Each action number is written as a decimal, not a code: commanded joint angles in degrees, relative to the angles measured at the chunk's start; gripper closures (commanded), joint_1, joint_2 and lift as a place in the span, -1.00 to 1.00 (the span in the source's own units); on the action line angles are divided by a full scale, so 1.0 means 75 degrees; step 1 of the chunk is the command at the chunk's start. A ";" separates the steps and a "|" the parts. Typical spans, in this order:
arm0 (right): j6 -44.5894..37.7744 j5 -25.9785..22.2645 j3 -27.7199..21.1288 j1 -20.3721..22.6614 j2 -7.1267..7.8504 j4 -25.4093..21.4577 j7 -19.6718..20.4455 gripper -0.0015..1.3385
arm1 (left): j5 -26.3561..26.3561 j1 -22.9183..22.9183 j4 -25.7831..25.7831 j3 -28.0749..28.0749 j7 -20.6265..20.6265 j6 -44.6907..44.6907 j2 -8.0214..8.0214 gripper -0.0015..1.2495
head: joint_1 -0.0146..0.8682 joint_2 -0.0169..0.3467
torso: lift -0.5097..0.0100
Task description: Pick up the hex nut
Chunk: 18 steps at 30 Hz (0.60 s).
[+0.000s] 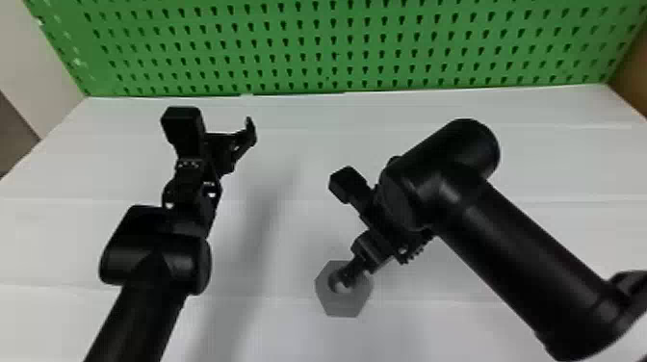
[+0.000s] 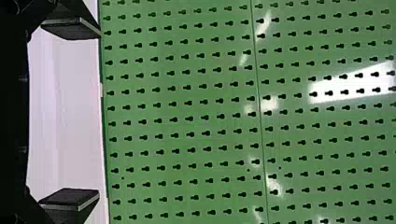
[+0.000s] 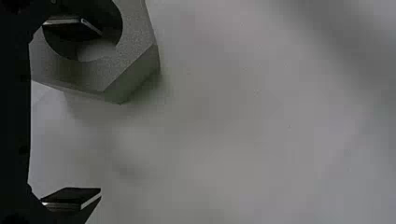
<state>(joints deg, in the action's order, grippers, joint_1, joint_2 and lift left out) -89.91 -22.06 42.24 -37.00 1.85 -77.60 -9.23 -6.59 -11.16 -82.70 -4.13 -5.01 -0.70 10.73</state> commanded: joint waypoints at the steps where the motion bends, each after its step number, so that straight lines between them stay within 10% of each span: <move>1: -0.0023 0.0000 -0.0007 0.0011 0.0000 0.0046 0.0000 -0.70 | 0.0000 0.0000 0.0000 0.0000 0.0000 0.0000 -0.0001 -0.86 | 0.81 -0.09 | 0.63; 7: -0.0023 0.0035 -0.0101 0.0023 -0.0035 0.0128 0.0000 0.62 | -0.0012 0.0000 0.0000 0.0000 0.0000 0.0000 -0.0001 -0.86 | 0.81 -0.09 | 0.63; 18: -0.0023 0.0035 -0.0077 0.0023 -0.0035 0.0128 0.0000 0.64 | -0.0012 0.0000 0.0000 0.0036 0.0000 -0.0035 -0.0001 -0.86 | 0.81 -0.09 | 0.63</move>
<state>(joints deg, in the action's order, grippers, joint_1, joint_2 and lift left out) -89.91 -21.80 41.58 -36.83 1.63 -76.65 -9.23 -6.68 -11.16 -82.70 -4.00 -5.01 -0.83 10.75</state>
